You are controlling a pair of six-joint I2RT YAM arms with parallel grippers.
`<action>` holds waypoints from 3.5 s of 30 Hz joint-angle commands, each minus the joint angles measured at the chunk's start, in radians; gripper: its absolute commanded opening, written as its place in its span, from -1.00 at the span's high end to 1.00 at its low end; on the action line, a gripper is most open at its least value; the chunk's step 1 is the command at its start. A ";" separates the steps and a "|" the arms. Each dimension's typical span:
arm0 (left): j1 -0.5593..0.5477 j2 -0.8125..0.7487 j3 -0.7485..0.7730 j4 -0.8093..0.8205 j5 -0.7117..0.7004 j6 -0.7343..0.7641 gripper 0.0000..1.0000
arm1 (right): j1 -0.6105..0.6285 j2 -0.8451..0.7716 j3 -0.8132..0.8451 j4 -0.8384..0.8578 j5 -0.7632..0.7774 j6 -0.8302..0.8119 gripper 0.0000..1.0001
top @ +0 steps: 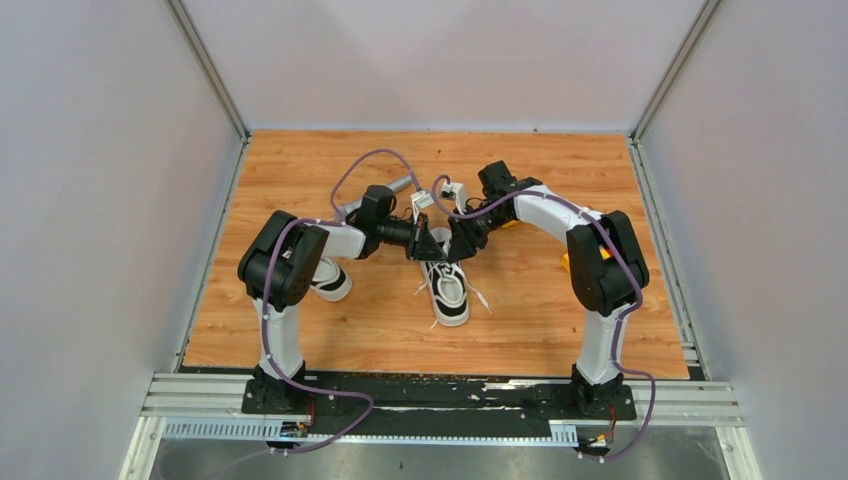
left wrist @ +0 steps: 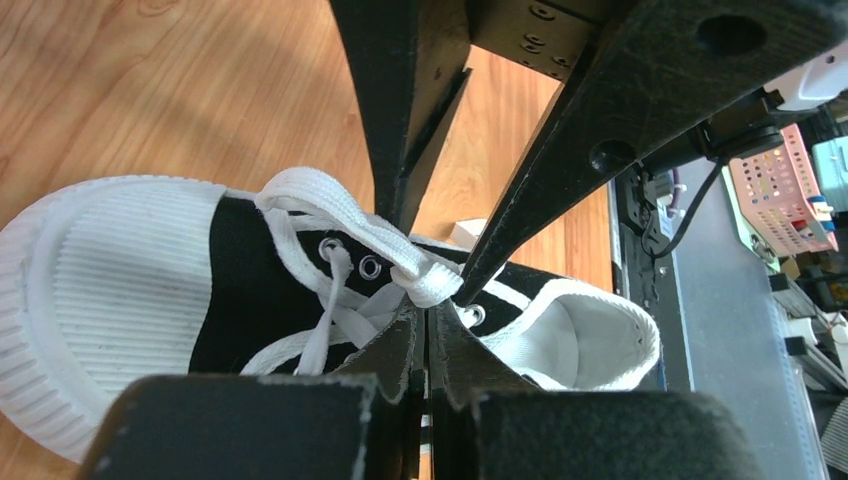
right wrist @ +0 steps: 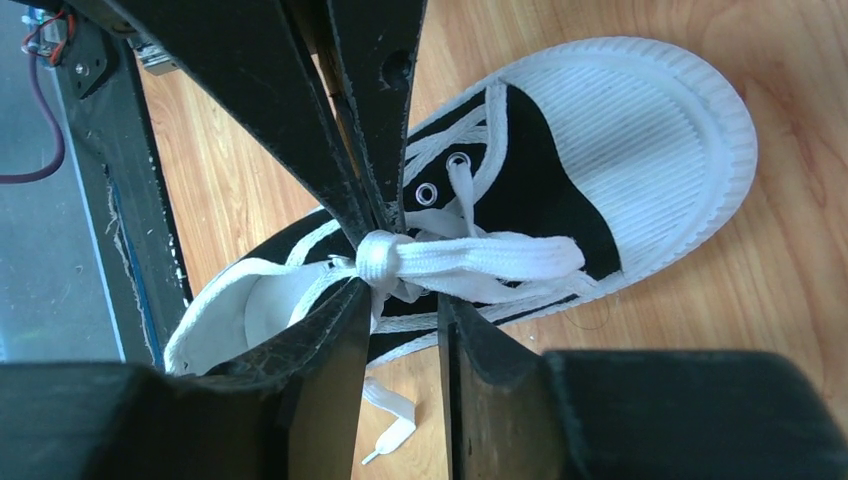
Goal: Tie the shoes
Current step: Cross the shoelace with the shoelace.
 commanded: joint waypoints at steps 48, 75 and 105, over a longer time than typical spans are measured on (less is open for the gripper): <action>0.024 0.037 0.198 -0.478 0.136 0.383 1.00 | -0.027 0.166 0.191 -0.165 -0.253 -0.226 0.44; 0.024 0.023 0.224 -0.582 0.027 0.436 1.00 | -0.029 0.082 0.118 -0.043 -0.109 -0.123 1.00; -0.003 0.062 0.235 -0.453 0.054 0.333 1.00 | -0.106 0.102 0.085 -0.135 -0.415 -0.057 0.84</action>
